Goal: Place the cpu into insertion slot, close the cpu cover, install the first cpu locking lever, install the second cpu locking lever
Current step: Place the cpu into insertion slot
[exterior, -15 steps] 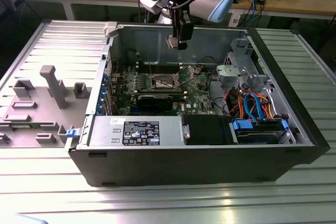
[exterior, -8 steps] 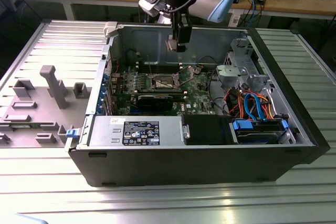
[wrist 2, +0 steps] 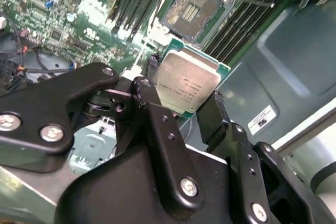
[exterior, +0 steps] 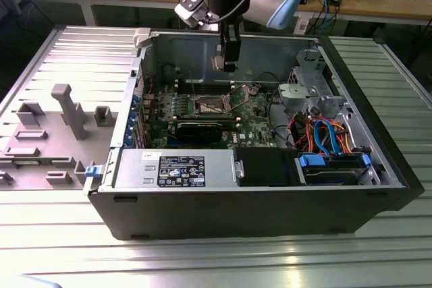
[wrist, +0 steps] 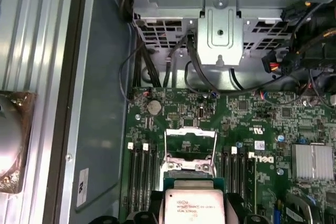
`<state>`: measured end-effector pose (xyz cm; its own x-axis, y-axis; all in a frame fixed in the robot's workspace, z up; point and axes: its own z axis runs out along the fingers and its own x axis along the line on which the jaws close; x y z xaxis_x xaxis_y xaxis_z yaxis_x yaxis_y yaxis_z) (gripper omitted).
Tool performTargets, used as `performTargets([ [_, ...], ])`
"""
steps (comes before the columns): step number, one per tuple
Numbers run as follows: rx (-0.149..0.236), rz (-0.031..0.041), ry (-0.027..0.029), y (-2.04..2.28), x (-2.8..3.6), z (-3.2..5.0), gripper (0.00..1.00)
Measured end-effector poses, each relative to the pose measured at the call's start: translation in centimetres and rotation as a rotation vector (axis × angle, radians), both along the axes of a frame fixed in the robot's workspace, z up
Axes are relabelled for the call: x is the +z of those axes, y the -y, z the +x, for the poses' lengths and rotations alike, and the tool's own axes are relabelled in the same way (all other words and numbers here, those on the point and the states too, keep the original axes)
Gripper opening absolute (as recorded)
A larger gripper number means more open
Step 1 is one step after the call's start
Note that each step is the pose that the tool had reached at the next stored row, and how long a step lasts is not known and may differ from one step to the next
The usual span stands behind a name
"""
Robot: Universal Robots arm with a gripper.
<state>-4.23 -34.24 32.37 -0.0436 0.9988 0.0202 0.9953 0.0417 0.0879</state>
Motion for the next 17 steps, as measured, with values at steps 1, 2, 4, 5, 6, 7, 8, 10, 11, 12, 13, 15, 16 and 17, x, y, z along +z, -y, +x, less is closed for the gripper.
performTargets([
  [1,0.0,0.0001,0.0,0.0,-0.11,-0.07,0.54],
  [2,-0.002,0.0,0.0,-0.01,-0.29,-0.12,0.54],
  [4,-0.016,-0.0004,-0.0001,-0.04,-0.65,-0.14,0.54],
  [5,-0.023,-0.0007,-0.0001,-0.06,-0.78,-0.14,0.54],
  [6,-0.03,-0.0007,-0.0001,-0.07,-0.92,-0.15,0.54],
  [7,-0.035,-0.0006,-0.0002,-0.08,-1.05,-0.17,0.54],
  [8,-0.038,-0.0007,-0.0002,-0.08,-1.12,-0.19,0.54],
  [10,-0.04,-0.0011,-0.0005,-0.08,-1.24,-0.2,0.54],
  [11,-0.04,-0.0009,-0.0004,-0.08,-1.25,-0.2,0.54],
  [12,-0.04,-0.0008,-0.0003,-0.08,-1.28,-0.2,0.54],
  [13,-0.04,-0.0008,-0.0003,-0.08,-1.3,-0.2,0.54],
  [15,-0.04,-0.0007,-0.0003,-0.08,-1.31,-0.2,0.54],
  [16,-0.04,-0.0008,-0.0003,-0.08,-1.31,-0.2,0.54],
  [17,-0.04,-0.0008,-0.0003,-0.08,-1.31,-0.2,0.54],
])
